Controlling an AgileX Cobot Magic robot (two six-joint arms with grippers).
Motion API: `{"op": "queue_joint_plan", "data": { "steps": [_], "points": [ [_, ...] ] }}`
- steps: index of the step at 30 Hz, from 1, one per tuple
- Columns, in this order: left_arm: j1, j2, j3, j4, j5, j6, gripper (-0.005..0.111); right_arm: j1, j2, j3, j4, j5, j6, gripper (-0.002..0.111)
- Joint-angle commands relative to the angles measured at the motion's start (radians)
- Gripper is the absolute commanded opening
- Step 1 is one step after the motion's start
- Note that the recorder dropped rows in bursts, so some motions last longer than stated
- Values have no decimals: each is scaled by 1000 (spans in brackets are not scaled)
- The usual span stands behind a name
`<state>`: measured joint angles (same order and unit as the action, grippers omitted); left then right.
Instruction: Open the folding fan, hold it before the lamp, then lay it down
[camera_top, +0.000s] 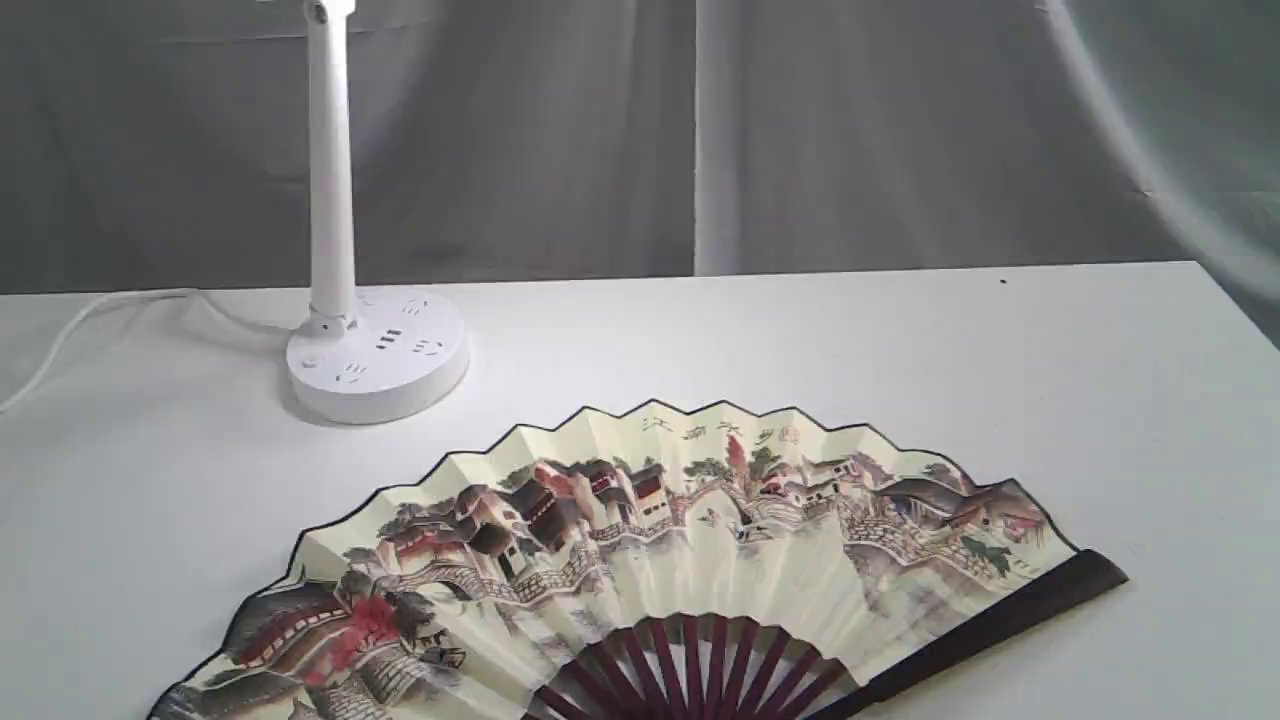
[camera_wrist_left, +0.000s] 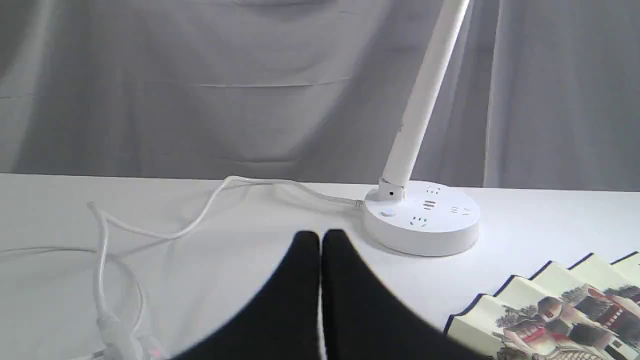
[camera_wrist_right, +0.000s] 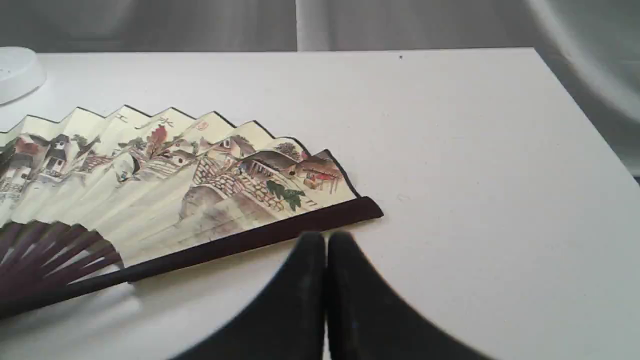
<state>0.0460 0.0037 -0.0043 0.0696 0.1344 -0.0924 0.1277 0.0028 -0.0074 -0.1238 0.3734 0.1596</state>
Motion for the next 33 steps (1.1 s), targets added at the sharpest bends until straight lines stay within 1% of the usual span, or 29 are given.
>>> {"op": "queue_joint_plan", "data": {
  "steps": [1, 3, 6, 8, 33],
  "points": [
    [1, -4, 4, 4, 1, -1, 0, 2, -3, 7, 42, -52, -1, 0],
    [1, -4, 4, 4, 1, -1, 0, 2, -3, 7, 92, -43, -1, 0],
    [1, -4, 4, 4, 1, -1, 0, 2, -3, 7, 229, -45, -1, 0],
    [1, -4, 4, 4, 1, -1, 0, 2, -3, 7, 267, -48, -1, 0],
    [1, -4, 4, 4, 1, -1, 0, 2, -3, 7, 263, -46, -1, 0]
  ]
}}
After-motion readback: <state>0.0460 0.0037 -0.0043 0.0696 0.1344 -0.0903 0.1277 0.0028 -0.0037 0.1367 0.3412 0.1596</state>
